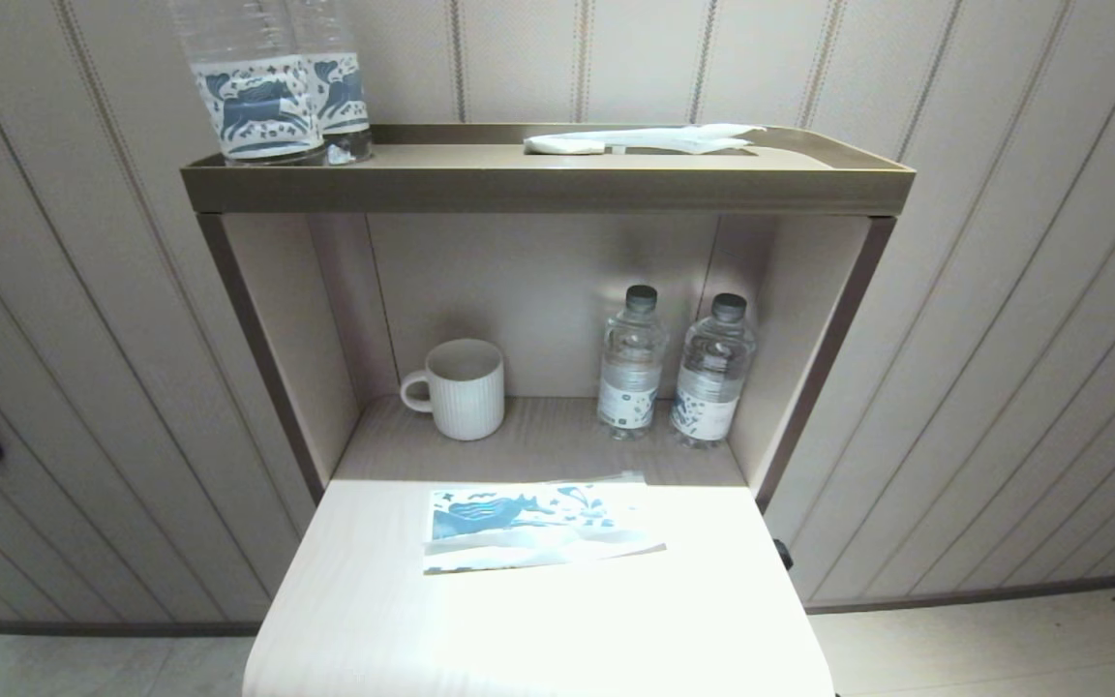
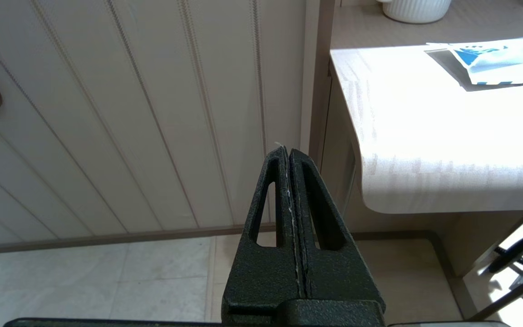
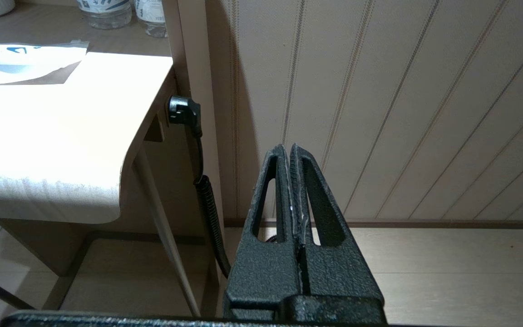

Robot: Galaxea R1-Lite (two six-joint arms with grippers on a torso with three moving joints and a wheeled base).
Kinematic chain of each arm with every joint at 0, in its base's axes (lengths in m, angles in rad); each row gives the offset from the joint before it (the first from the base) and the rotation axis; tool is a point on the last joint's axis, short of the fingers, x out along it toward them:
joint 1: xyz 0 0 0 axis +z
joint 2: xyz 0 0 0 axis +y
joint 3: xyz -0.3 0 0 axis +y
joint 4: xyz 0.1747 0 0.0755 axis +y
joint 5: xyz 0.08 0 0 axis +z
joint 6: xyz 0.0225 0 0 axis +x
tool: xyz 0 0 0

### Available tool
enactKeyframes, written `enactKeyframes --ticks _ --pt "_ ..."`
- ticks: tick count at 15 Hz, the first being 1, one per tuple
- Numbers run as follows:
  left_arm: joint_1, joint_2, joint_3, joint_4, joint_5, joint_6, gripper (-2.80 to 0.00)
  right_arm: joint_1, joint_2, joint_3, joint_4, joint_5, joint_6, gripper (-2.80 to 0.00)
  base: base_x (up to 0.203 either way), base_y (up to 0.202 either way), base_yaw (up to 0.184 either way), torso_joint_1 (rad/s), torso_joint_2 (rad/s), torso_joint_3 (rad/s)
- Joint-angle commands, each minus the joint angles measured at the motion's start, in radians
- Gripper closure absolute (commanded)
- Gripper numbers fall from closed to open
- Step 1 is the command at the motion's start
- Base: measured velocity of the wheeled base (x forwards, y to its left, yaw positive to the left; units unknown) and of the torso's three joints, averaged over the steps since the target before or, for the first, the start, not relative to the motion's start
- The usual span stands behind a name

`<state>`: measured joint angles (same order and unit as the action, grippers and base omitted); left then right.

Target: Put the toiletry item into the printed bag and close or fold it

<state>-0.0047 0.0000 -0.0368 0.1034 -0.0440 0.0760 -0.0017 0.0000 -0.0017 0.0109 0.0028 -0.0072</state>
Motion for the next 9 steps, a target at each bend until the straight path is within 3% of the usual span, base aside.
enactKeyframes --ticks 1,9 --pt "0.000 0.002 0.000 0.001 0.000 0.001 0.00 0.000 0.000 0.000 0.000 0.000 0.000 0.00 0.000 0.000 0.000 0.000 0.00 0.000" --pt "0.000 0.002 0.000 0.001 0.000 0.001 0.00 0.000 0.000 0.000 0.000 0.000 0.000 0.00 0.000 0.000 0.000 0.000 0.00 0.000"
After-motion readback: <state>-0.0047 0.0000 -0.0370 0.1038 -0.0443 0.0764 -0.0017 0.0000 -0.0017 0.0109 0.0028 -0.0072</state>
